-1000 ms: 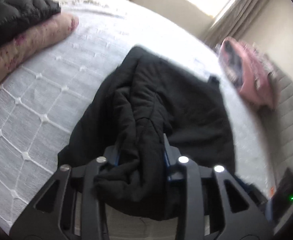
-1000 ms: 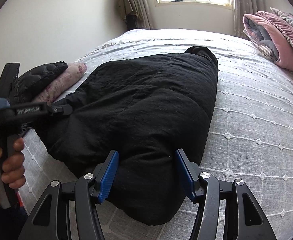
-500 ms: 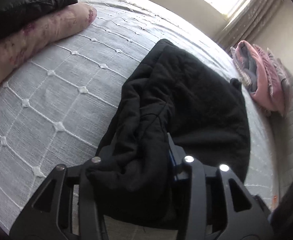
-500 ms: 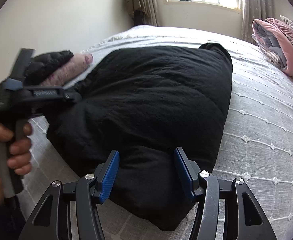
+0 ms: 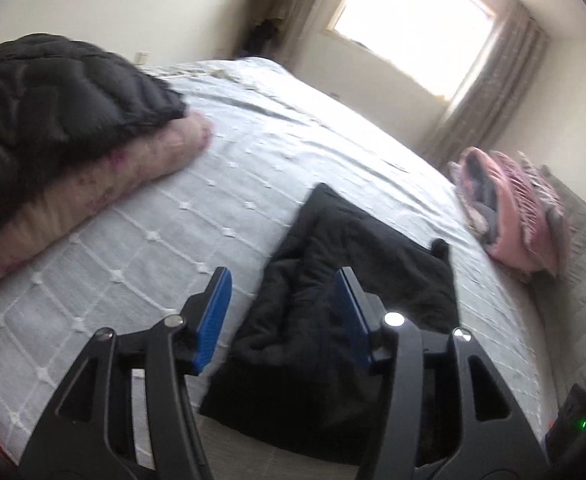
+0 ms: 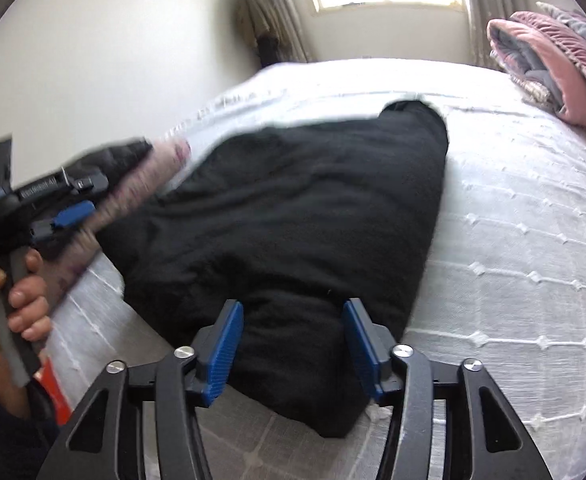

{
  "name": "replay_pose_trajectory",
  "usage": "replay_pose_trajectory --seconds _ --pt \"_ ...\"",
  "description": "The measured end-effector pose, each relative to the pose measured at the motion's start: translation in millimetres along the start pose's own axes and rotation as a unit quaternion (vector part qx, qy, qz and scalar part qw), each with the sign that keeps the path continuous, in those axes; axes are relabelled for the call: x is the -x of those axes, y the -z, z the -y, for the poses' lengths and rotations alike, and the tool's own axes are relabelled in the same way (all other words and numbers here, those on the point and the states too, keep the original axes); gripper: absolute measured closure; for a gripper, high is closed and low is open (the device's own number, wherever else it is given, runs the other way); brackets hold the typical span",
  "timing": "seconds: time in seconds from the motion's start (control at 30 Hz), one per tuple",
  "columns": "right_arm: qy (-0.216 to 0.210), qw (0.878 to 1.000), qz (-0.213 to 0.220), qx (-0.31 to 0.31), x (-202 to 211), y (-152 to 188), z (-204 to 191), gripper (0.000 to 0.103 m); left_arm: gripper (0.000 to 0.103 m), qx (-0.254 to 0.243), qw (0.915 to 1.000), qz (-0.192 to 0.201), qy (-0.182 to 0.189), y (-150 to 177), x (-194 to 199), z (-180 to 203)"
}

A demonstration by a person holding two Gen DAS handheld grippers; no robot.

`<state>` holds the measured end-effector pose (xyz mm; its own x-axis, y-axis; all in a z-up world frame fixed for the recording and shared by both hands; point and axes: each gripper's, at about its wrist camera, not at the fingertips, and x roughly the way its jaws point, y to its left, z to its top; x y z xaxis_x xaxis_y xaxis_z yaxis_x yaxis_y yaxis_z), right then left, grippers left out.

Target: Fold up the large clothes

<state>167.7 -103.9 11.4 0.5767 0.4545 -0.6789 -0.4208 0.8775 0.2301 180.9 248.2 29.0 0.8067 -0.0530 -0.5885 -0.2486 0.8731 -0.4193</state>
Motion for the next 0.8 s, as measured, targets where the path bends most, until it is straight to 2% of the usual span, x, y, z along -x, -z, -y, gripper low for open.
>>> replay_pose_trajectory --seconds 0.07,0.1,0.13,0.2,0.27,0.37,0.6,0.7,0.8 --pt "-0.01 1.0 0.026 -0.002 18.8 -5.8 2.4 0.079 0.048 -0.039 0.9987 -0.03 0.015 1.9 -16.1 15.8" --pt "-0.019 0.999 0.028 -0.006 21.7 -7.3 3.6 0.09 0.048 -0.058 0.9973 -0.045 0.008 4.3 -27.6 24.4" --pt "-0.023 0.999 0.024 -0.009 19.5 -7.2 5.4 0.091 0.048 -0.068 0.9961 -0.056 -0.002 6.8 -38.2 29.9" --pt "-0.014 1.0 -0.016 -0.01 -2.0 -1.9 6.6 0.091 0.05 -0.077 0.9929 -0.087 -0.025 14.3 -61.7 32.2" --pt "-0.002 0.998 -0.062 -0.014 -32.4 10.5 5.2 0.092 0.052 -0.069 0.9862 -0.13 -0.075 25.6 -85.8 21.4" --pt "-0.003 0.998 -0.066 -0.015 -43.9 13.8 1.0 0.092 0.052 -0.047 0.984 -0.16 -0.061 32.6 -93.6 -1.9" --pt "0.016 0.997 -0.075 0.026 -53.4 18.9 -8.5 0.092 0.051 -0.042 0.9842 -0.166 -0.047 36.9 -95.0 -8.7" --pt "-0.002 0.996 -0.085 0.015 -48.6 13.1 -4.8 0.092 0.051 -0.028 0.9847 -0.169 -0.033 39.4 -85.9 -12.0" --pt "-0.026 0.997 -0.072 0.014 -31.5 4.2 3.8 0.093 0.051 -0.015 0.9843 -0.174 -0.023 38.4 -86.9 -16.2"
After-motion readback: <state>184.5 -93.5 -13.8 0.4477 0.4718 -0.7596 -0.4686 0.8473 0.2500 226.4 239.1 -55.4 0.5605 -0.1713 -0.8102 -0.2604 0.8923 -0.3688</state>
